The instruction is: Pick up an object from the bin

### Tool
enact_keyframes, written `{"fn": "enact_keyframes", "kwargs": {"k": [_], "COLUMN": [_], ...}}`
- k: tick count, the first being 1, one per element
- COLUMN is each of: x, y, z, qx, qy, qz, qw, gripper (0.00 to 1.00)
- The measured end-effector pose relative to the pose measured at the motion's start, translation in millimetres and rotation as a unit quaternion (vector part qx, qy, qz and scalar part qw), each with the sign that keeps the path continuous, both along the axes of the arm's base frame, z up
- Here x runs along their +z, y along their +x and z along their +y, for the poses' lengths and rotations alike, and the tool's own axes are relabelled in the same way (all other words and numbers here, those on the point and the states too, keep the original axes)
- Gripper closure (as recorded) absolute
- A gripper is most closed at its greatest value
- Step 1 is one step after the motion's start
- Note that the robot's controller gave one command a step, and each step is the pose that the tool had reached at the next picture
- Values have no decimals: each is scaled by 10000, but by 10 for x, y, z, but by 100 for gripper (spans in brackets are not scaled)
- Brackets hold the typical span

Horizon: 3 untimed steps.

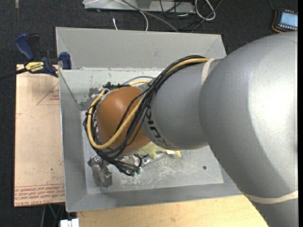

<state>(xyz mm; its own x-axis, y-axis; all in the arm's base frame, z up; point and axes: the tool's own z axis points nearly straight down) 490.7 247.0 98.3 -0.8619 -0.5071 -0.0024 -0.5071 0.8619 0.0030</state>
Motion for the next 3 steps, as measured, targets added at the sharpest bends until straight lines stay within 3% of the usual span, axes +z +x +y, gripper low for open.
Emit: {"fn": "enact_keyframes", "kwargs": {"k": [3], "x": [-1], "y": [1], "z": [-4], "qx": [-3], "qy": [1], "qz": [3], "qw": [10000], "gripper": [100]}}
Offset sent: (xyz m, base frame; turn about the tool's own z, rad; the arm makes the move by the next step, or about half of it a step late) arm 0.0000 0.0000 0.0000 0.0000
